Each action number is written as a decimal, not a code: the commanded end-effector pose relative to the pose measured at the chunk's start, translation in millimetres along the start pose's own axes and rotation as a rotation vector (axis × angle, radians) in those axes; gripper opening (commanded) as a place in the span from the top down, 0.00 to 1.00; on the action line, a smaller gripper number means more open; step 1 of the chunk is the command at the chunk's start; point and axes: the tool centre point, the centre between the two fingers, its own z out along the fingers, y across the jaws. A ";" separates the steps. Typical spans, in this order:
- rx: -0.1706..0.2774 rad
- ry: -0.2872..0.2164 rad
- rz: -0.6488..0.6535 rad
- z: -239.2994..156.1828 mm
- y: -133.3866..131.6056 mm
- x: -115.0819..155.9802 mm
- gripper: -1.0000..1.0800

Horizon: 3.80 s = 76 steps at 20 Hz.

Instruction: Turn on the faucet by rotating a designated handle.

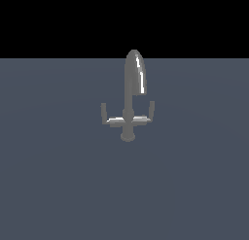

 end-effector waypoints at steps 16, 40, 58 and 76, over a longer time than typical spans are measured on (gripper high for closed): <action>-0.111 0.043 -0.127 -20.8 -1.6 2.5 1.00; -0.609 -0.042 -0.652 -83.0 -37.1 21.4 1.00; -0.912 -0.398 -1.046 -89.2 -84.1 58.3 1.00; -1.010 -0.952 -1.425 -47.5 -126.5 117.8 1.00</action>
